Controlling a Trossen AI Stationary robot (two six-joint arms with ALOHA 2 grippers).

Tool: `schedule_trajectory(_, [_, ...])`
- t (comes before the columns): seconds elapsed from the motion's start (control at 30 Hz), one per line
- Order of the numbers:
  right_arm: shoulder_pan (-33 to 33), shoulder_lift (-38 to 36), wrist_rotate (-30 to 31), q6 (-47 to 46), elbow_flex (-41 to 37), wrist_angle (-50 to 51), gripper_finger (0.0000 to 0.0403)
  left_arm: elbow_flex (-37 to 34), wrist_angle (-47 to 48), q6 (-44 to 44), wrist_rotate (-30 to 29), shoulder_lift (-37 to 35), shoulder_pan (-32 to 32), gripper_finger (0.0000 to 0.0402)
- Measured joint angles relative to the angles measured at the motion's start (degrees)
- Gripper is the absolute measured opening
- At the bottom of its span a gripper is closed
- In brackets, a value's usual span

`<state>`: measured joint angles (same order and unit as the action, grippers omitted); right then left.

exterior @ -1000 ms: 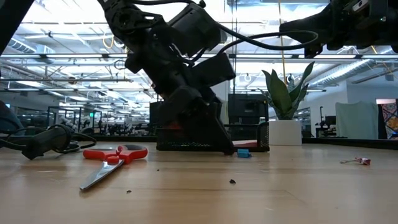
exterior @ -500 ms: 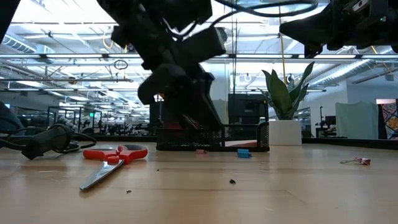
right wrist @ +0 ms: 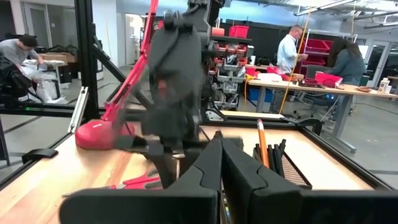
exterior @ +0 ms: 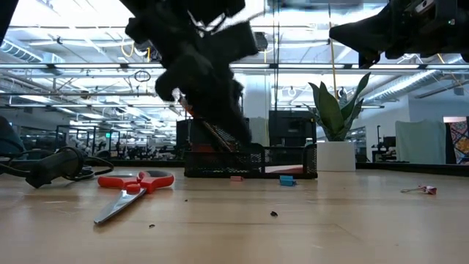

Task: Pick and place office supplies into organizer
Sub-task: Put the pink binder clip into the black desk organizer

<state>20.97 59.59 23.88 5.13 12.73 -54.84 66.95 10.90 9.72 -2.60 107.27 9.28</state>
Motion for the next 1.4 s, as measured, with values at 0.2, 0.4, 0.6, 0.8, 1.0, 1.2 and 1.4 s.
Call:
schedule_trajectory(0.2, [0.01, -0.04, 0.02, 0.02, 0.02, -0.39, 0.0004, 0.05, -5.45, -1.38, 0.93, 2.16, 0.26, 0.0088])
schedule_trajectory(0.4, [0.02, 0.03, 0.02, -0.17, 0.02, -0.41, 0.0004, 0.22, -8.95, 0.30, 1.22, 3.38, 0.63, 0.0116])
schedule_trajectory(0.6, [0.02, 0.07, 0.02, -0.17, 0.02, -0.28, 0.0004, 0.05, -4.66, -0.36, -0.28, 4.04, 0.17, 0.0126])
schedule_trajectory(0.8, [0.01, 0.09, 0.02, -0.17, 0.02, -0.11, 0.0004, 0.05, 0.25, -1.50, -3.23, 4.08, -0.26, 0.0127])
schedule_trajectory(1.0, [0.02, 0.09, -1.71, -1.44, 0.02, 1.79, 0.0004, 0.05, -0.09, 7.57, -4.03, 3.49, 1.52, 0.0124])
schedule_trajectory(1.2, [0.02, 0.11, -2.89, -3.08, 0.02, 5.77, 0.0004, 0.00, -1.51, 11.30, -4.02, -1.95, 2.27, 0.0067])
schedule_trajectory(1.4, [0.02, 2.36, -10.52, -7.48, 0.02, 10.49, 0.0007, -6.69, -2.08, 13.53, -4.81, -15.22, 1.12, 0.0009])
